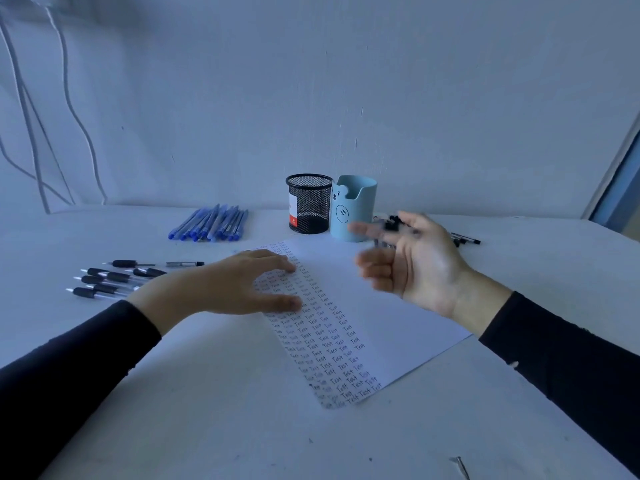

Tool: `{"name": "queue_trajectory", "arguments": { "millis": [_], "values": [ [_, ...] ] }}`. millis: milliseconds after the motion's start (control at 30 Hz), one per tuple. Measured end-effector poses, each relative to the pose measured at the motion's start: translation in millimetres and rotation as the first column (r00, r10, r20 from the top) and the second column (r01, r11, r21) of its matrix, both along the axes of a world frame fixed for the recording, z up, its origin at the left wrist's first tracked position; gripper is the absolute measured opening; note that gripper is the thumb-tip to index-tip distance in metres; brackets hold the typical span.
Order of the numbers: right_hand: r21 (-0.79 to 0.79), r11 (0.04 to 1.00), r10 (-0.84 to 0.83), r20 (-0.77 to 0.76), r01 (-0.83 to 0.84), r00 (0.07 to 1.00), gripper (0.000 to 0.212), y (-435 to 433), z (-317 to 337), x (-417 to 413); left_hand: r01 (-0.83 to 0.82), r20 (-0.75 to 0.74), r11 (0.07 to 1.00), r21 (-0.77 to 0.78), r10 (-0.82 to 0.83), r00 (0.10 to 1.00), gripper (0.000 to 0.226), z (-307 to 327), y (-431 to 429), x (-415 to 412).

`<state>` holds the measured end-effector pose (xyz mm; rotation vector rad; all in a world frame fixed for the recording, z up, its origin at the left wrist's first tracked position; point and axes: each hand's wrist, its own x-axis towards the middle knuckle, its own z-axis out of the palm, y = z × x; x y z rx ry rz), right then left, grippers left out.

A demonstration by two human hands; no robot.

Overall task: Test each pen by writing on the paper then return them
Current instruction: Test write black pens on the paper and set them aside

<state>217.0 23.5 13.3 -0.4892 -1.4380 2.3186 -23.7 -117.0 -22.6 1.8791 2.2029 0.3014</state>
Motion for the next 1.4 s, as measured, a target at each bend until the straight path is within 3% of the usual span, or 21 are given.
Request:
{"name": "queue_trajectory", "arguments": {
  "millis": [67,167,267,367,433,533,600,767,867,1400],
  "values": [
    [0.149,0.988,0.029,0.117,-0.047,0.993,0.068,-4,-4,2,-0.001,0.0,1.0,-0.009,0.001,1.0,0.086,-1,0,0],
    [0.232,0.965,0.092,0.14,-0.123,0.986,0.045,-14,-9,6,-0.006,-0.021,1.0,-0.006,0.006,1.0,0.093,-1,1,1],
    [0.281,0.943,0.148,0.128,-0.179,0.981,0.039,-18,-18,14,-0.003,-0.026,1.0,0.001,0.003,1.0,0.095,0,1,2],
    [0.499,0.861,0.011,0.165,-0.094,0.986,0.016,-26,-25,18,-0.003,-0.025,1.0,-0.01,0.003,1.0,0.095,0,1,2],
    [0.607,0.794,-0.099,0.177,-0.029,0.979,0.018,-31,-29,20,-0.01,-0.024,1.0,-0.015,0.01,1.0,0.096,0,0,3],
    [0.713,0.698,-0.089,0.181,-0.069,0.979,0.012,-39,-30,23,-0.012,-0.025,1.0,-0.015,0.011,1.0,0.097,1,0,4],
    [0.755,0.652,-0.1,0.176,-0.069,0.979,0.019,-45,-29,22,-0.011,-0.022,1.0,-0.017,0.01,1.0,0.098,1,0,5],
    [0.739,0.674,-0.191,0.189,-0.012,0.963,0.038,-49,-35,18,-0.009,-0.008,1.0,-0.016,0.009,1.0,0.098,1,1,4],
    [0.775,0.632,-0.247,0.205,-0.003,0.947,0.046,-50,-39,17,-0.013,-0.009,1.0,-0.022,0.013,1.0,0.098,1,1,4],
    [0.764,0.644,-0.223,0.239,-0.041,0.945,0.052,-54,-36,19,-0.02,0.014,0.999,-0.026,0.02,1.0,0.098,2,0,5]
  ]
}}
